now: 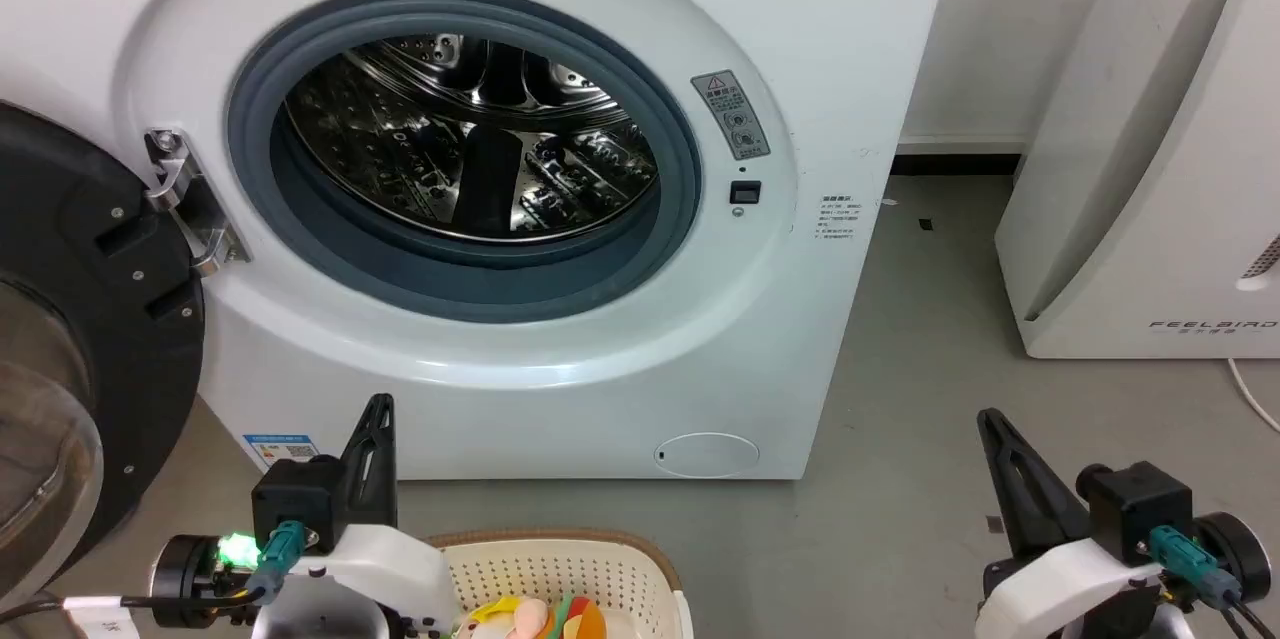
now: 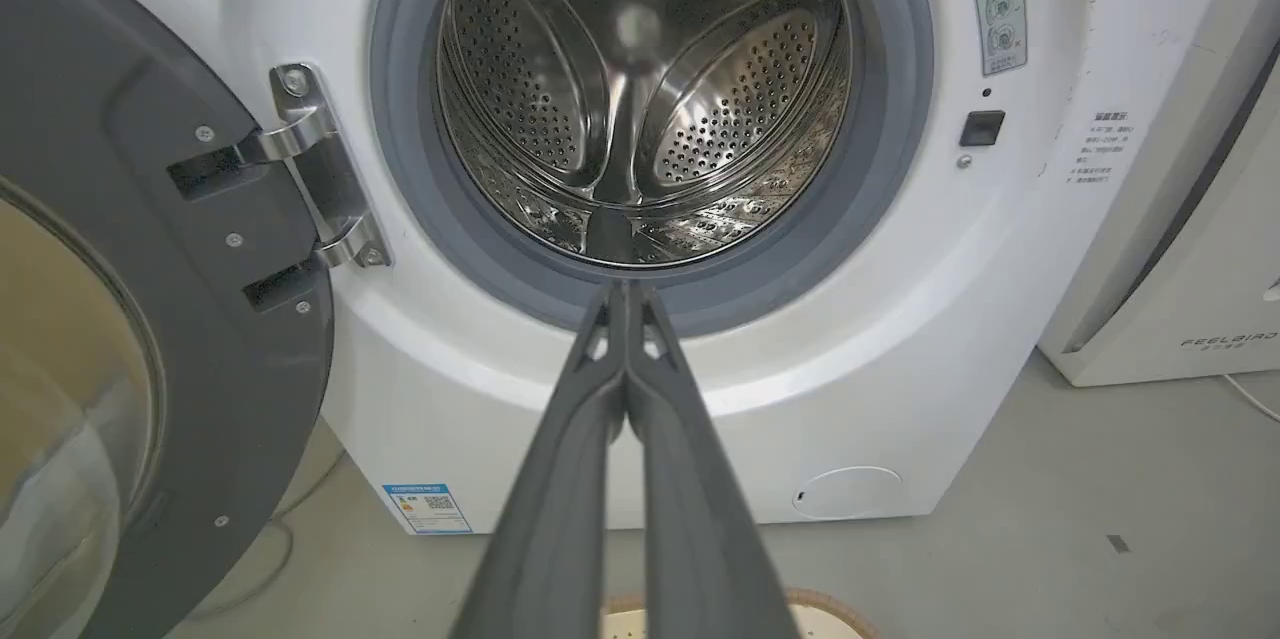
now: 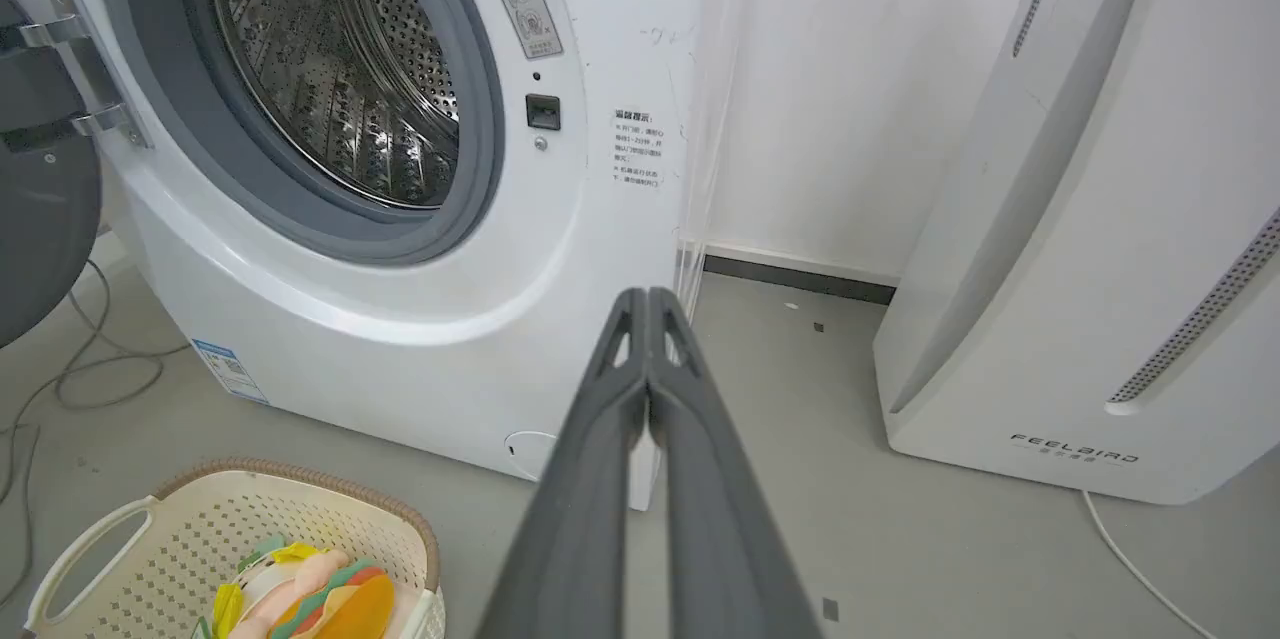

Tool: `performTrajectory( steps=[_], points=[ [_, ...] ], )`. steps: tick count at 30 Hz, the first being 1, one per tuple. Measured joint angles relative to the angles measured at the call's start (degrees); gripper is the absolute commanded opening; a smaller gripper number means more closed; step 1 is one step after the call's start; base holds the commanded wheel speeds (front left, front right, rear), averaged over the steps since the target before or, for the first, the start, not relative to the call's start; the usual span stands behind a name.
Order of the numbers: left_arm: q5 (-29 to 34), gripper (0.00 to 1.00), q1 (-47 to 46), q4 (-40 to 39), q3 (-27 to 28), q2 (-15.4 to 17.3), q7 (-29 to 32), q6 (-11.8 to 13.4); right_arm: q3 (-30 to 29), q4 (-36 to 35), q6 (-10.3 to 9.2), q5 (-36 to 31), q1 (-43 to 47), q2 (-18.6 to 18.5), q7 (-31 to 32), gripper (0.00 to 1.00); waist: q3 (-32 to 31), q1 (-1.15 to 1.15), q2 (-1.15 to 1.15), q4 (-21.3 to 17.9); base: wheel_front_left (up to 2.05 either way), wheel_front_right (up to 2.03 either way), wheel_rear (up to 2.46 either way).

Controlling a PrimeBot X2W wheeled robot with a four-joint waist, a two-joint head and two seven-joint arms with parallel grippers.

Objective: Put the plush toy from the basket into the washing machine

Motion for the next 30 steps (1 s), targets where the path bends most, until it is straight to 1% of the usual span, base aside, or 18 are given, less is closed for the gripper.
performTrajectory(
  steps=[15, 16, 23, 30],
  points=[
    [0.0, 0.0, 0.0, 0.0, 0.0, 0.0, 0.0, 0.0, 0.0, 0.0, 0.0, 0.0, 0.0, 0.0, 0.0, 0.0, 0.0, 0.0, 0.0, 0.0, 0.0, 0.0, 0.0],
    [0.0, 1.0, 0.0, 0.0, 0.0, 0.0, 0.0, 0.0, 0.0, 0.0, 0.0, 0.0, 0.0, 0.0, 0.0, 1.0, 0.0, 0.0, 0.0, 0.0, 0.0, 0.0, 0.0],
    [0.0, 1.0, 0.0, 0.1, 0.0, 0.0, 0.0, 0.0, -0.1, 0.0, 0.0, 0.3, 0.0, 0.0, -0.1, 1.0, 0.1, 0.0, 0.0, 0.0, 0.0, 0.0, 0.0],
    [0.0, 1.0, -0.1, 0.4, -0.4, 0.0, -0.8, 0.8, -0.7, -0.5, 0.0, 1.7, 0.0, 0.0, -0.8, 1.0, 0.3, 0.0, 0.0, -0.1, 0.0, 0.0, 0.0]
  ],
)
